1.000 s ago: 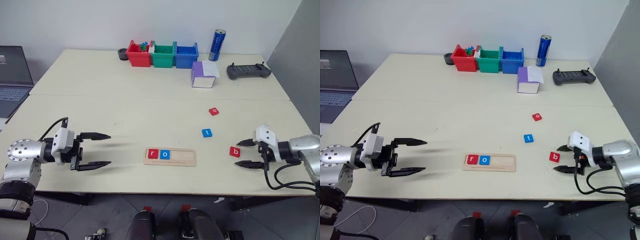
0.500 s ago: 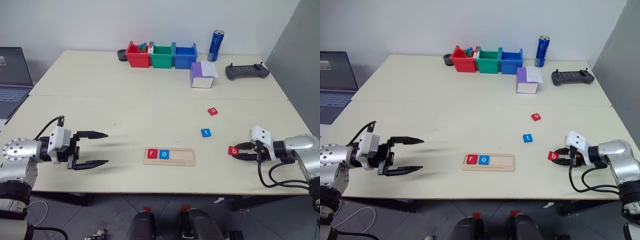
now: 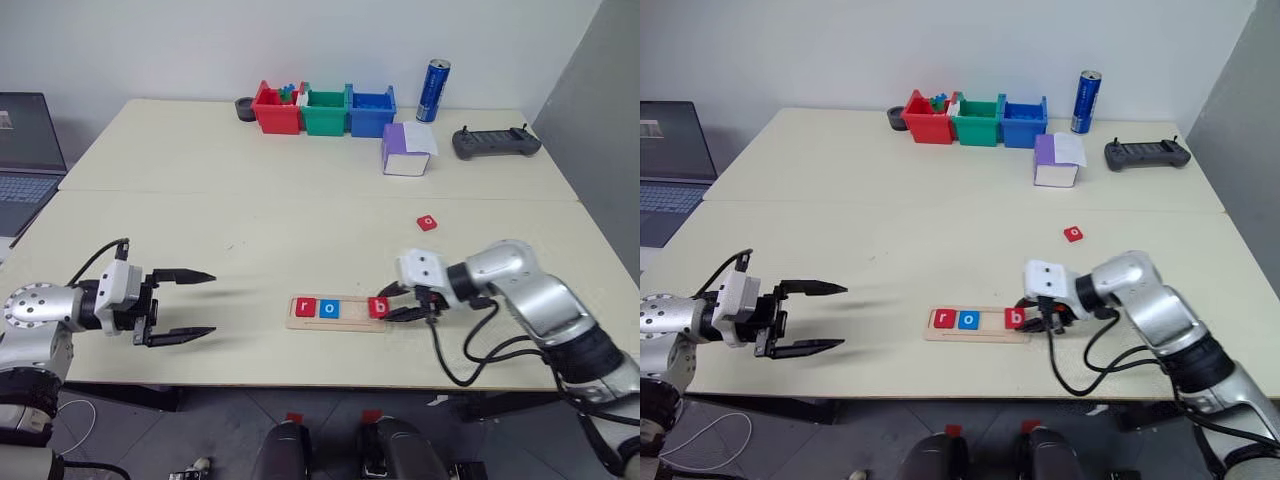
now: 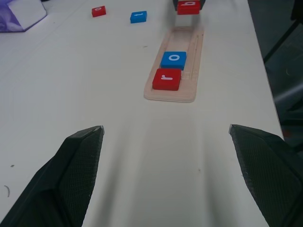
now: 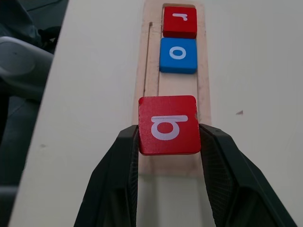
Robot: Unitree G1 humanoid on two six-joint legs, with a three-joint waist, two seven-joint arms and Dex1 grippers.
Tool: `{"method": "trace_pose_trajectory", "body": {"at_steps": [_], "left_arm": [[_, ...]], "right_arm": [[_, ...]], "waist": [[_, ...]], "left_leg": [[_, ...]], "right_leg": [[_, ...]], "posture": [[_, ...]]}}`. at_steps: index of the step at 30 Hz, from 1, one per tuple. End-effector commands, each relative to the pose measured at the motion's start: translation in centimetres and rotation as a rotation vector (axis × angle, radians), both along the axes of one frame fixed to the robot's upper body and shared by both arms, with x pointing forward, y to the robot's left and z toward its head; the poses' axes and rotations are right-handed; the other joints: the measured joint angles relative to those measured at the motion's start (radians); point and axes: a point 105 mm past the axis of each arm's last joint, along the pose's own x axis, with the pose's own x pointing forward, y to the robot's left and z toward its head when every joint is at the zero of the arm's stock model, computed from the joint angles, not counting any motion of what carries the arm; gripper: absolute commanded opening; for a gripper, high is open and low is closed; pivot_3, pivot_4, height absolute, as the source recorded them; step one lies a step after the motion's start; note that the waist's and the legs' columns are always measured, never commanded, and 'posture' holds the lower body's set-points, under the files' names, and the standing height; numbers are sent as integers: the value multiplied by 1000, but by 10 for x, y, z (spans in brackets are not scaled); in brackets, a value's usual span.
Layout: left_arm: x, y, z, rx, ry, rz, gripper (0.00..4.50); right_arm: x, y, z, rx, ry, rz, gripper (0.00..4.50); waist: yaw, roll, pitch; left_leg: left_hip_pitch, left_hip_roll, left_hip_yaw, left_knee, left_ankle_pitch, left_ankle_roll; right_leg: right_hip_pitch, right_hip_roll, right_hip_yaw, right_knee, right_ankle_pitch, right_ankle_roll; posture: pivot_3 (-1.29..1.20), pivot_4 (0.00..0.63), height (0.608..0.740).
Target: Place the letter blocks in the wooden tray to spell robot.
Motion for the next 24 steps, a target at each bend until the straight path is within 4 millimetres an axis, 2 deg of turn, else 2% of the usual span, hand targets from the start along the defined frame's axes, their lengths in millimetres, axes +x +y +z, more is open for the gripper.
{"method": "trace_pose_trajectory", "body": {"at_steps": [1,9,24], "left_arm": [[-2,2,8,15,-44,-10,4500],[-8,5,6,19,-41,0,4500],[-11,14,7,49,-41,30,4500]], "right_arm": [[8,6,0,-18,-45,-13,1459],[8,27,-3,-14,-32,9,1459],[11,44,-10,-27,-19,-15,1459]], "waist": [[1,0,0],[-3,0,0],[-3,0,0]], "left_leg": [[0,0,0,0,0,0],[0,0,0,0,0,0],[0,0,0,0,0,0]], "right_leg": [[0,0,0,0,0,0],[0,0,0,1,0,0],[0,0,0,1,0,0]], "posture": [[0,150,740],[0,150,740],[0,150,740]]}}
